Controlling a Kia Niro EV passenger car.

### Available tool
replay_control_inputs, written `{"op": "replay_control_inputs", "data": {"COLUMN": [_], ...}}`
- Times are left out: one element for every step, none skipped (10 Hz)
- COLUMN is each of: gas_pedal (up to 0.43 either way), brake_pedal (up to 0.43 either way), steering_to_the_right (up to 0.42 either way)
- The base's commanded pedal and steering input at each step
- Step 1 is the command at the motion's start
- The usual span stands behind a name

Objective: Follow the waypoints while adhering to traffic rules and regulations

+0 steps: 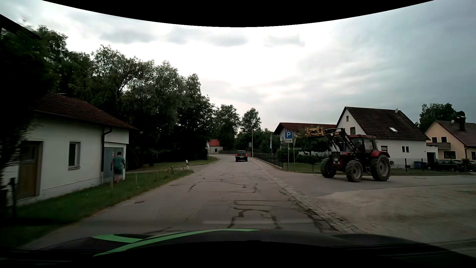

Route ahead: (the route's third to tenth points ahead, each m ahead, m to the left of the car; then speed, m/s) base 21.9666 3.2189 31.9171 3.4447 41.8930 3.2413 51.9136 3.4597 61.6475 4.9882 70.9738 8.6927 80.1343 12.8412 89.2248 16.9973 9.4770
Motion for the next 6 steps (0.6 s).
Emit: {"op": "replay_control_inputs", "data": {"gas_pedal": [0.209,0.197,0.189,0.177,0.177,0.177], "brake_pedal": [0.000,0.000,0.000,0.000,0.000,0.000], "steering_to_the_right": [0.004,0.004,0.004,0.004,0.004,0.004]}}
